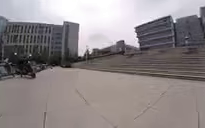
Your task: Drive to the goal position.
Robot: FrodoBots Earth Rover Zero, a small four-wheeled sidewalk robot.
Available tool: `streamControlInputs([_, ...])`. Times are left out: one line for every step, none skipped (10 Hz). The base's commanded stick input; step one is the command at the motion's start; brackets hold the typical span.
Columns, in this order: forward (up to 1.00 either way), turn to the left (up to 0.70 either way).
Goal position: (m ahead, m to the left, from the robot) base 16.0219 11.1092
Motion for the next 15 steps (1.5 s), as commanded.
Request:
streamControlInputs([0.70, 0.03])
streamControlInputs([0.70, 0.15])
streamControlInputs([0.70, 0.15])
streamControlInputs([0.70, 0.15])
streamControlInputs([0.70, 0.15])
streamControlInputs([0.70, 0.15])
streamControlInputs([0.70, 0.15])
streamControlInputs([0.70, 0.15])
streamControlInputs([0.70, 0.15])
streamControlInputs([0.70, 0.15])
streamControlInputs([0.70, 0.15])
streamControlInputs([0.70, 0.15])
streamControlInputs([0.70, 0.15])
streamControlInputs([0.70, 0.15])
streamControlInputs([0.70, 0.15])
